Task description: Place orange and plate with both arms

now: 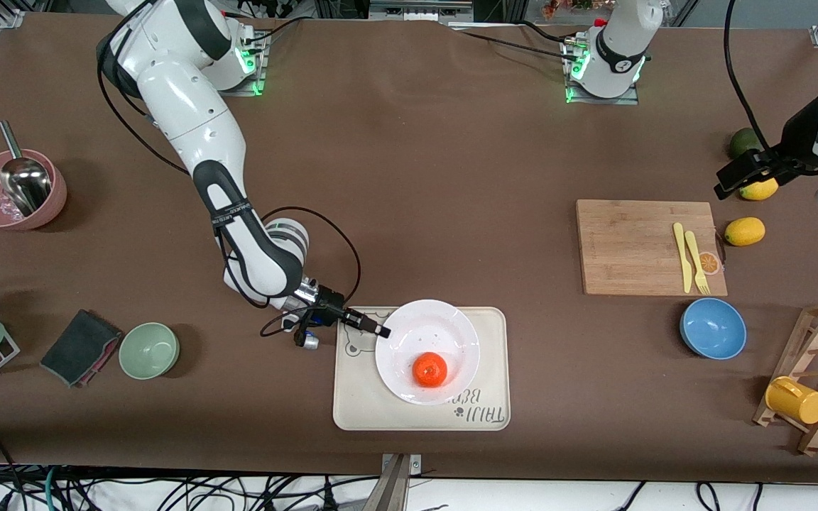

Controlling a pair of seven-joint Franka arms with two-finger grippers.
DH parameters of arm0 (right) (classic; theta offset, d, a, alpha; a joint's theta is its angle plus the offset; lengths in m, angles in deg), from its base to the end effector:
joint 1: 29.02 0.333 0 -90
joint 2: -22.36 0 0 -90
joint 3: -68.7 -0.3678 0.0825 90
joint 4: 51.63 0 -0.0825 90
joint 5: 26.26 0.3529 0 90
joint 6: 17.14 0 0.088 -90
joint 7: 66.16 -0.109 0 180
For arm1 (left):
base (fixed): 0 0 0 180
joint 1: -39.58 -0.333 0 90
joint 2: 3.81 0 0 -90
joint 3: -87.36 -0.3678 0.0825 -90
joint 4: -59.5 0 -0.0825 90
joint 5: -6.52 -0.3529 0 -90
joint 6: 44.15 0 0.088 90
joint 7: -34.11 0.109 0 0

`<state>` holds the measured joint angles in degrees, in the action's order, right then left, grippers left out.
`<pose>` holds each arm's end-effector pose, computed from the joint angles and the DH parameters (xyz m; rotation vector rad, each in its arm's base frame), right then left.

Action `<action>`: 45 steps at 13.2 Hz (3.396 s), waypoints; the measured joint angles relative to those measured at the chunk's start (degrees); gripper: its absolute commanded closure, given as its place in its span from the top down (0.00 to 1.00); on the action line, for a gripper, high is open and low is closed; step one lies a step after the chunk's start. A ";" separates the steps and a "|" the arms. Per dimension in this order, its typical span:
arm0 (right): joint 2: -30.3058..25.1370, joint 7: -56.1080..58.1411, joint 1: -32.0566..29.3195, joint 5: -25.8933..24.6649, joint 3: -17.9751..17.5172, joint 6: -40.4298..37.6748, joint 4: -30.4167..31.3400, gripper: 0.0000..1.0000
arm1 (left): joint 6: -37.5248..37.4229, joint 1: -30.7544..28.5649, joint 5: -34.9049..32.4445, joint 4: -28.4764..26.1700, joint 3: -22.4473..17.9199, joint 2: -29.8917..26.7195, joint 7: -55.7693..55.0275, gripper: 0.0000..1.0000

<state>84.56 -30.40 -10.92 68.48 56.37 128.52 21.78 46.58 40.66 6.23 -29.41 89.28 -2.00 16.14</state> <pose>0.6925 0.3342 0.1454 -1.9770 0.4361 -0.1513 0.5353 -0.0271 0.6671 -3.1110 -0.4087 -0.0014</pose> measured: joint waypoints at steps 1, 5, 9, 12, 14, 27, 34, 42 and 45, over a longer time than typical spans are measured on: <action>0.12 0.00 0.07 -0.01 0.03 0.00 -0.01 0.57 | 0.00 -0.01 0.00 0.00 0.00 0.00 0.00 1.00; 0.17 0.00 0.25 -0.06 0.02 -0.13 -0.91 1.00 | -0.03 -0.02 0.00 0.00 0.00 0.00 0.00 1.00; 0.10 0.00 0.28 -0.13 0.02 -0.22 -2.30 1.00 | -0.06 -0.03 0.00 0.00 0.00 0.00 0.00 1.00; 0.11 -0.01 0.27 -0.63 0.61 -0.13 -2.71 1.00 | -0.09 -0.04 0.00 0.00 0.00 0.00 0.00 1.00; 0.12 -0.04 0.26 -3.17 0.90 -0.09 -3.01 1.00 | -0.10 -0.04 0.00 0.00 0.00 0.00 0.00 1.00; -4.91 -0.56 -0.01 -24.10 3.61 -3.02 -1.85 1.00 | -0.57 -0.04 0.00 0.00 0.00 0.00 0.00 1.00; -14.21 -2.89 -0.59 -42.49 14.34 -24.46 5.66 1.00 | -0.67 -0.04 0.00 0.02 0.01 0.00 0.00 1.00; -24.95 -28.83 0.27 -75.01 16.05 -43.51 6.13 1.00 | -0.71 -0.04 0.00 0.05 0.01 0.01 0.00 1.00; -28.49 -30.29 0.21 -83.72 16.34 -50.73 6.15 1.00 | -0.72 -0.04 0.00 0.06 0.01 0.01 0.00 1.00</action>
<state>56.07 -60.69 -10.71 -15.24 72.70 77.79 27.93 45.86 40.62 6.23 -29.35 89.29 -1.99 16.14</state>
